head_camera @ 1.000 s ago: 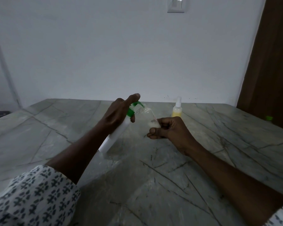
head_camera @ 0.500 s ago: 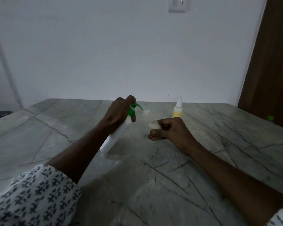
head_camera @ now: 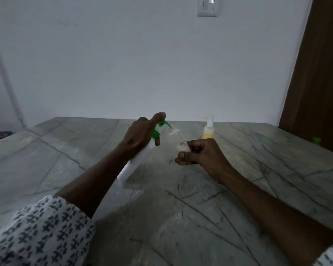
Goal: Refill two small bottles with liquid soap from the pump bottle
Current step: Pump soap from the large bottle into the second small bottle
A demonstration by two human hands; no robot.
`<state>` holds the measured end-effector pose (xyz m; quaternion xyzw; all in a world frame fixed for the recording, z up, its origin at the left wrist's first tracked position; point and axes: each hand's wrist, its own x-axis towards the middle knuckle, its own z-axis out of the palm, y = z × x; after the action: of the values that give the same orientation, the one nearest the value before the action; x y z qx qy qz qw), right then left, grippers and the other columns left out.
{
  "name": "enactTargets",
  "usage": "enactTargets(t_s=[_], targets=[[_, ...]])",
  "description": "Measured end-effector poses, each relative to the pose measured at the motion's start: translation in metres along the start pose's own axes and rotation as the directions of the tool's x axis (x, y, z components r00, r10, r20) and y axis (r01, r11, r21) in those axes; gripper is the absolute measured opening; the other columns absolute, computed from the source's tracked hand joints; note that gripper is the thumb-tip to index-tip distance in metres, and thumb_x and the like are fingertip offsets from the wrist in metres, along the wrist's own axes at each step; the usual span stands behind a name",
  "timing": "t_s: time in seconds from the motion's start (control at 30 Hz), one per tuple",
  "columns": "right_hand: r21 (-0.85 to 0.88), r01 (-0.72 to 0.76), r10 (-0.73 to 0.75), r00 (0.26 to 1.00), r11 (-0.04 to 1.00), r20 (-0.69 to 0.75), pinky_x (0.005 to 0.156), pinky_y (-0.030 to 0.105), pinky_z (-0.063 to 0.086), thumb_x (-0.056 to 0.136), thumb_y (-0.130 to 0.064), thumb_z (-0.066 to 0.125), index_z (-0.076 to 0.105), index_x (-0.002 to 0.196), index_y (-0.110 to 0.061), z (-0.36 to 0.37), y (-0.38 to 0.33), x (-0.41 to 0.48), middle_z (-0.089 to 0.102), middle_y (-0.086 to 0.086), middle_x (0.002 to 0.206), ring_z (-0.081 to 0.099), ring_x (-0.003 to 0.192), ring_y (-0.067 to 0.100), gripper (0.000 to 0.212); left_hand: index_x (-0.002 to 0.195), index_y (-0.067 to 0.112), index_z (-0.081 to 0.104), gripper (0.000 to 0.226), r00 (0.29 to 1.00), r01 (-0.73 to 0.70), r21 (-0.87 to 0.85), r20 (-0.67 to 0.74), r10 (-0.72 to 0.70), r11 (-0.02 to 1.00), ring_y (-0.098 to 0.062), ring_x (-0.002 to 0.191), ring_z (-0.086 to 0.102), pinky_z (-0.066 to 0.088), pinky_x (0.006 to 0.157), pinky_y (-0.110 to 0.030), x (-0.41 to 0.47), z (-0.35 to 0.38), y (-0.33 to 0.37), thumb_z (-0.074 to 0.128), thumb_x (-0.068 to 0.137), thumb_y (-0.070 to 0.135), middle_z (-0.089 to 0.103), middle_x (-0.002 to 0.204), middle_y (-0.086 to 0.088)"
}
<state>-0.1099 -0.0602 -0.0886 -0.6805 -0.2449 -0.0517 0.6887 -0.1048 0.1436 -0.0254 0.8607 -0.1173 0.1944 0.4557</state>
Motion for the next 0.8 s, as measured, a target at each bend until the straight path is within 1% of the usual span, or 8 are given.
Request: enactTargets(t_s=[0.07, 0.13, 0.23, 0.4, 0.47, 0.63, 0.73, 0.8], targets=[[-0.013, -0.001, 0.001, 1.0, 1.0, 0.001, 0.076, 0.037, 0.062, 0.075, 0.005, 0.075, 0.069, 0.107, 0.003, 0.0, 0.0007, 0.0003, 0.075, 0.019, 0.094, 0.075, 0.082, 0.035, 0.033, 0.052, 0.01, 0.068, 0.068, 1.0, -0.028, 0.008, 0.005, 0.028, 1.0, -0.01, 0.053, 0.056, 0.046, 0.075, -0.036, 0.0001, -0.0004, -0.0016, 0.038, 0.1, 0.047, 0.067, 0.052, -0.002], [-0.019, 0.001, -0.001, 1.0, 1.0, 0.007, 0.074, 0.034, 0.062, 0.076, 0.007, 0.074, 0.067, 0.111, 0.007, 0.0008, 0.0016, 0.0004, 0.075, 0.021, 0.094, 0.075, 0.081, 0.034, 0.036, 0.058, 0.005, 0.069, 0.063, 0.998, -0.059, 0.024, -0.004, 0.059, 0.998, -0.016, 0.061, 0.057, 0.047, 0.086, -0.041, 0.0005, -0.0011, -0.003, 0.036, 0.097, 0.043, 0.069, 0.055, 0.0], [-0.019, 0.006, -0.006, 1.0, 1.0, 0.01, 0.074, 0.034, 0.062, 0.076, 0.007, 0.073, 0.065, 0.113, 0.009, 0.0022, 0.0022, 0.0, 0.074, 0.022, 0.095, 0.075, 0.081, 0.033, 0.038, 0.06, 0.003, 0.069, 0.061, 0.997, -0.071, 0.053, -0.015, 0.072, 0.996, -0.02, 0.066, 0.057, 0.048, 0.091, -0.044, 0.0002, -0.0018, -0.0042, 0.035, 0.099, 0.037, 0.069, 0.055, 0.001], [-0.003, 0.012, -0.012, 1.0, 1.0, -0.009, 0.079, 0.04, 0.062, 0.076, 0.004, 0.075, 0.068, 0.111, 0.006, -0.0007, 0.0011, 0.0013, 0.076, 0.02, 0.093, 0.074, 0.083, 0.036, 0.036, 0.047, 0.01, 0.069, 0.084, 0.997, -0.027, 0.05, -0.075, 0.031, 0.998, -0.024, 0.071, 0.066, 0.049, 0.09, -0.043, -0.0007, 0.0001, -0.0049, 0.033, 0.084, 0.076, 0.07, 0.057, -0.005], [-0.005, 0.012, -0.012, 1.0, 1.0, -0.018, 0.079, 0.041, 0.061, 0.076, 0.004, 0.075, 0.068, 0.109, 0.005, -0.0011, 0.0006, 0.0012, 0.076, 0.018, 0.091, 0.075, 0.082, 0.036, 0.034, 0.046, 0.01, 0.068, 0.088, 0.997, -0.03, 0.069, -0.075, 0.035, 0.997, -0.023, 0.07, 0.066, 0.049, 0.091, -0.042, -0.0002, 0.0011, -0.0046, 0.032, 0.081, 0.082, 0.07, 0.056, -0.006], [-0.007, 0.007, -0.007, 1.0, 1.0, -0.027, 0.077, 0.039, 0.062, 0.076, 0.005, 0.075, 0.068, 0.11, 0.007, -0.0014, 0.0014, 0.0011, 0.076, 0.02, 0.09, 0.075, 0.081, 0.036, 0.035, 0.046, 0.01, 0.069, 0.081, 0.995, -0.018, 0.092, -0.093, 0.027, 0.996, -0.023, 0.067, 0.063, 0.049, 0.085, -0.041, 0.0019, 0.0023, -0.006, 0.035, 0.083, 0.073, 0.069, 0.054, -0.004], [-0.019, 0.004, -0.005, 1.0, 1.0, -0.014, 0.076, 0.038, 0.062, 0.076, 0.004, 0.076, 0.068, 0.11, 0.009, -0.0003, 0.0011, 0.0005, 0.076, 0.019, 0.089, 0.075, 0.079, 0.035, 0.036, 0.048, 0.012, 0.068, 0.07, 0.994, -0.036, 0.091, -0.1, 0.045, 0.995, -0.018, 0.062, 0.059, 0.046, 0.078, -0.037, 0.0019, 0.0024, -0.0067, 0.037, 0.089, 0.06, 0.068, 0.053, -0.001], [-0.016, 0.004, -0.004, 1.0, 1.0, -0.001, 0.073, 0.035, 0.062, 0.076, 0.006, 0.075, 0.067, 0.11, 0.01, 0.0009, 0.0011, -0.0002, 0.075, 0.02, 0.088, 0.075, 0.078, 0.034, 0.036, 0.051, 0.014, 0.068, 0.062, 0.992, -0.059, 0.099, -0.103, 0.07, 0.993, -0.017, 0.063, 0.058, 0.048, 0.083, -0.039, 0.0028, 0.0019, -0.0084, 0.034, 0.086, 0.051, 0.069, 0.054, 0.002]])
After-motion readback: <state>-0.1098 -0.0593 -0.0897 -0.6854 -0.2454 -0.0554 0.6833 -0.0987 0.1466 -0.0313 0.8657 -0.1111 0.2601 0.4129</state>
